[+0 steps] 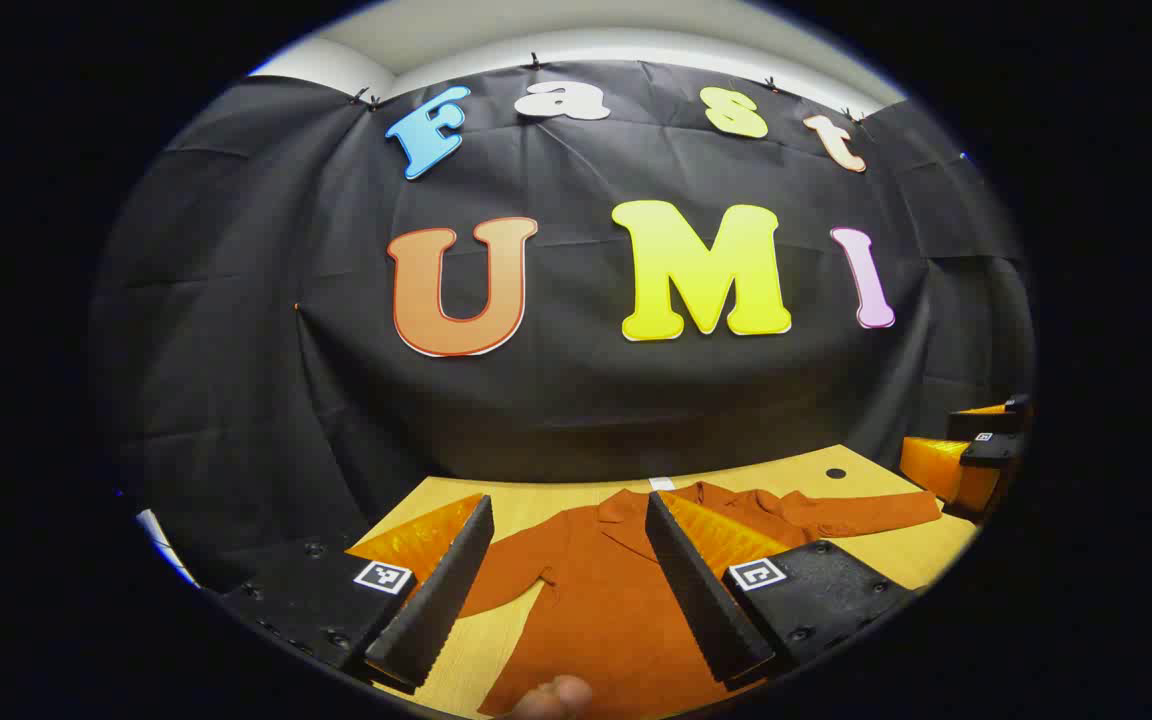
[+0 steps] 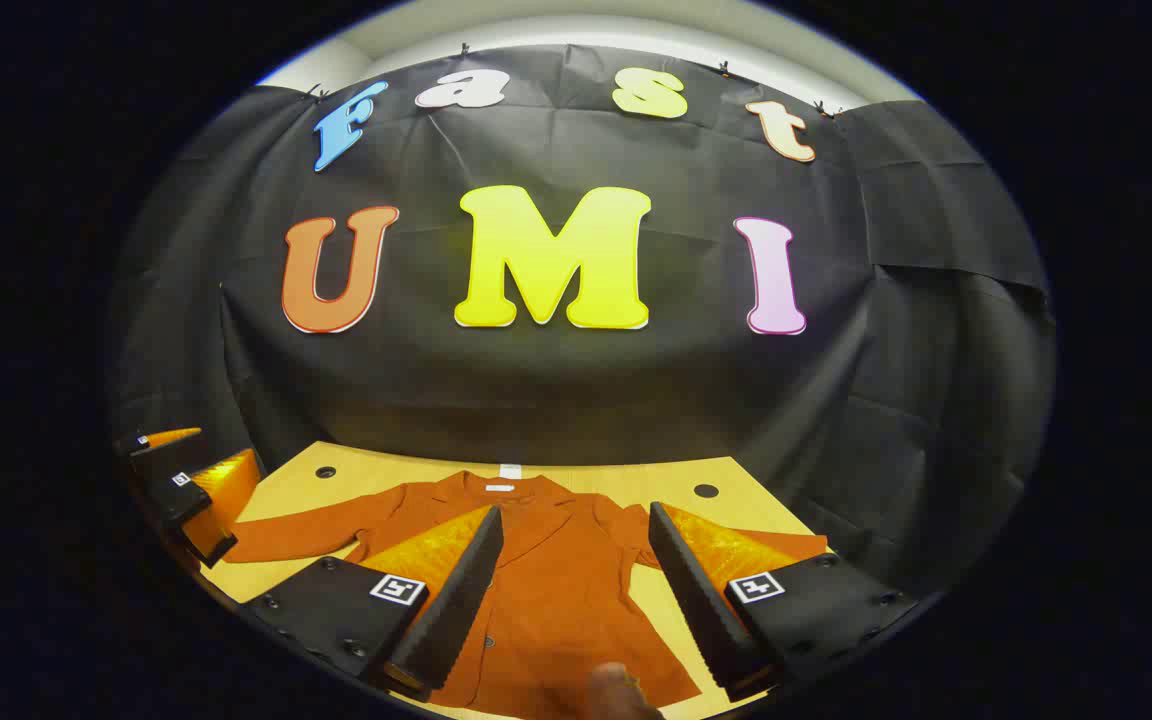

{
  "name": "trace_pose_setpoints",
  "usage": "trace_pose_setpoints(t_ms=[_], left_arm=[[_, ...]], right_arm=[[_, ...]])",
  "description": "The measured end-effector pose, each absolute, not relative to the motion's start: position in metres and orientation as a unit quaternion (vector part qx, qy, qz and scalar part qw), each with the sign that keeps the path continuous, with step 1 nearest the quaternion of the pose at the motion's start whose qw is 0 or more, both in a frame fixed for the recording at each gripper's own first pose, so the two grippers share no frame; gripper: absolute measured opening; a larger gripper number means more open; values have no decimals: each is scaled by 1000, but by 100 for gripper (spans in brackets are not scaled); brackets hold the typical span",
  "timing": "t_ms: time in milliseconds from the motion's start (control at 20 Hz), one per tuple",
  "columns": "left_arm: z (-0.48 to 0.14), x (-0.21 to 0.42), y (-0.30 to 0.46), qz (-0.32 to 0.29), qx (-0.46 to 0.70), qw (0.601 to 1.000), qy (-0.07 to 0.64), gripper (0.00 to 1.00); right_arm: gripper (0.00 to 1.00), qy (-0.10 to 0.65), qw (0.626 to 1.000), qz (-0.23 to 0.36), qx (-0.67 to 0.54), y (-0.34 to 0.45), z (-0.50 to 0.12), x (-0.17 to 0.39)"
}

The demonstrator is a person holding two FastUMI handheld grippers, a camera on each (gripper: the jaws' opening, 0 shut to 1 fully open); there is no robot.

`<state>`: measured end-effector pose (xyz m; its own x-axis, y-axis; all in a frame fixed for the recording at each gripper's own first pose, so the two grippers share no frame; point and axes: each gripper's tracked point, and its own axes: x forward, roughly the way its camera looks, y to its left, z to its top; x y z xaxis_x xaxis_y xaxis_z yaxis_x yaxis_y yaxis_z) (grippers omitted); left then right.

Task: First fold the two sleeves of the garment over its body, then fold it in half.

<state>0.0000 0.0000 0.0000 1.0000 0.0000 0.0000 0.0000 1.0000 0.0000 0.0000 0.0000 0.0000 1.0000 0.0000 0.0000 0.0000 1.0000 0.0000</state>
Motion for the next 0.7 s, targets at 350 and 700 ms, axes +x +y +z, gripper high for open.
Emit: trace_pose_setpoints(t_ms=[350, 700], left_arm=[[-6, -2, -13, -15, -10, 1000, 13, 99], [-9, -6, -13, -15, -13, 1000, 16, 99]], right_arm=[[94, -6, 1000, 1, -9, 2, 1, -10], [94, 1, 1000, -2, -9, -2, -7, -11]])
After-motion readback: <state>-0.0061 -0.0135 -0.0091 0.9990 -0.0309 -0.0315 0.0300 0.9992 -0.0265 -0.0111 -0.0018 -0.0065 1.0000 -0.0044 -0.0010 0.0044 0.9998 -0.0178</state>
